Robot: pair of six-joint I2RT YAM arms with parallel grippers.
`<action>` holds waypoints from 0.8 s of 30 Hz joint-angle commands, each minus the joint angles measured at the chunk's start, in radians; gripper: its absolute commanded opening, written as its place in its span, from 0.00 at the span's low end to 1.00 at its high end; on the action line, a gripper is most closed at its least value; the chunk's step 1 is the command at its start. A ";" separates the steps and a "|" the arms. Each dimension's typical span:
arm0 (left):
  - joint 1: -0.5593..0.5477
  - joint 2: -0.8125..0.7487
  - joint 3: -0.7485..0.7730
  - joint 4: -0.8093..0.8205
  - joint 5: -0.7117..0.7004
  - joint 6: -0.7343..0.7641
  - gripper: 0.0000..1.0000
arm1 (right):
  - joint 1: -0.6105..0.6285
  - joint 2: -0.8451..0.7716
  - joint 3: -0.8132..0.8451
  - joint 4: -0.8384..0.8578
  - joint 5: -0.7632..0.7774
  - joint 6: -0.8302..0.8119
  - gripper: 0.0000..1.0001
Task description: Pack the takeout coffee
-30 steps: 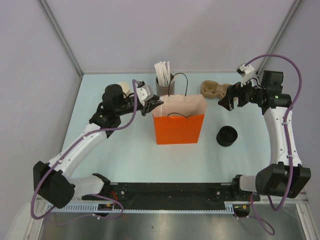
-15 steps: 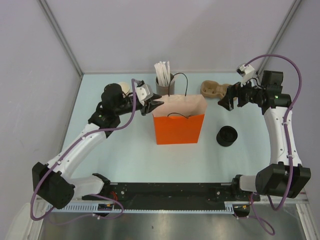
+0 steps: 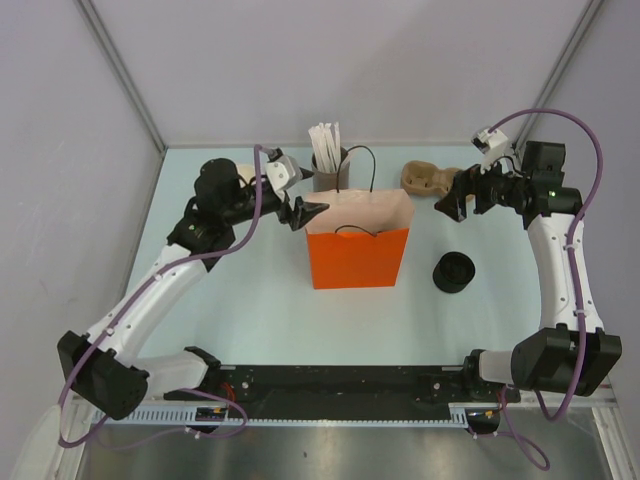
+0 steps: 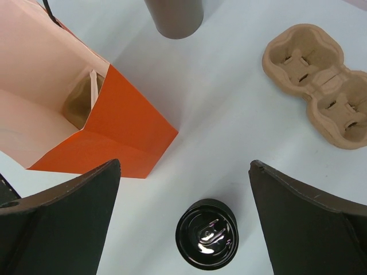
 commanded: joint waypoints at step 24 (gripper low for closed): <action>0.409 -0.089 0.229 -0.391 -0.086 -0.136 0.99 | 0.162 -0.174 -0.006 0.111 0.137 0.041 1.00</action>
